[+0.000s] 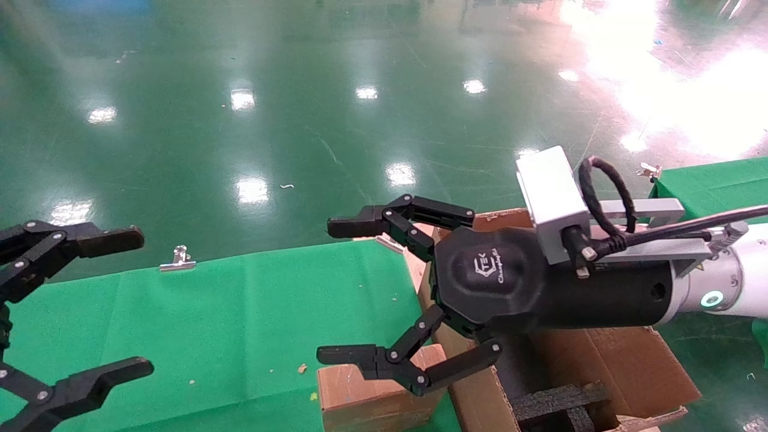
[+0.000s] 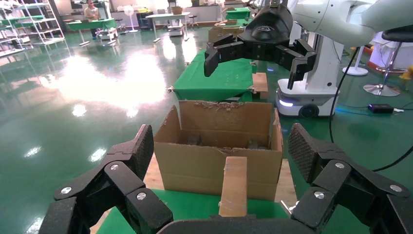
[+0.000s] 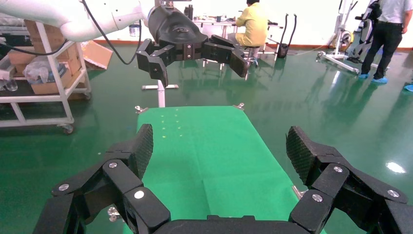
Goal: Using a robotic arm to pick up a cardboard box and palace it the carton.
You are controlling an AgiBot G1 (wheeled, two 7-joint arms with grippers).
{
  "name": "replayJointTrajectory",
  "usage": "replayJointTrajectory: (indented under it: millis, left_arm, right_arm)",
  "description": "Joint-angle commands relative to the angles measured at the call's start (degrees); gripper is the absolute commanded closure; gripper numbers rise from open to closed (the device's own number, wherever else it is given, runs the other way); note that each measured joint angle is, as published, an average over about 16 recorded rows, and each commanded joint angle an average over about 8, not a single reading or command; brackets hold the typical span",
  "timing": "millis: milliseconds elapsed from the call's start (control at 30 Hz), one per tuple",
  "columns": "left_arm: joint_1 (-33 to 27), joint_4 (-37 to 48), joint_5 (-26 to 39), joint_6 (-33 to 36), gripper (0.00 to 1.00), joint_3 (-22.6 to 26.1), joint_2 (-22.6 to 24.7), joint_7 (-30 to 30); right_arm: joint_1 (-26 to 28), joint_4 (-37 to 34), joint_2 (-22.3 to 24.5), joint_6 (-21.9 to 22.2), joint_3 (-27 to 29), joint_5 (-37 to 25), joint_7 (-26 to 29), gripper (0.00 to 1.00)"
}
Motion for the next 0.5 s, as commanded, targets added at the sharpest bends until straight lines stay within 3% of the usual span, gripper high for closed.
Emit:
replayJointTrajectory:
  millis: [33, 300, 500]
  left_arm:
    - [0.0, 0.0, 0.0, 0.0, 0.00, 0.0, 0.0, 0.0]
    - [0.0, 0.0, 0.0, 0.0, 0.00, 0.0, 0.0, 0.0]
    - [0.0, 0.0, 0.0, 0.0, 0.73, 0.0, 0.0, 0.0]
  right_arm:
    - [0.0, 0.0, 0.0, 0.0, 0.0, 0.0, 0.0, 0.00]
    - [0.0, 0.0, 0.0, 0.0, 0.0, 0.0, 0.0, 0.00]
    - [0.0, 0.0, 0.0, 0.0, 0.0, 0.0, 0.0, 0.00]
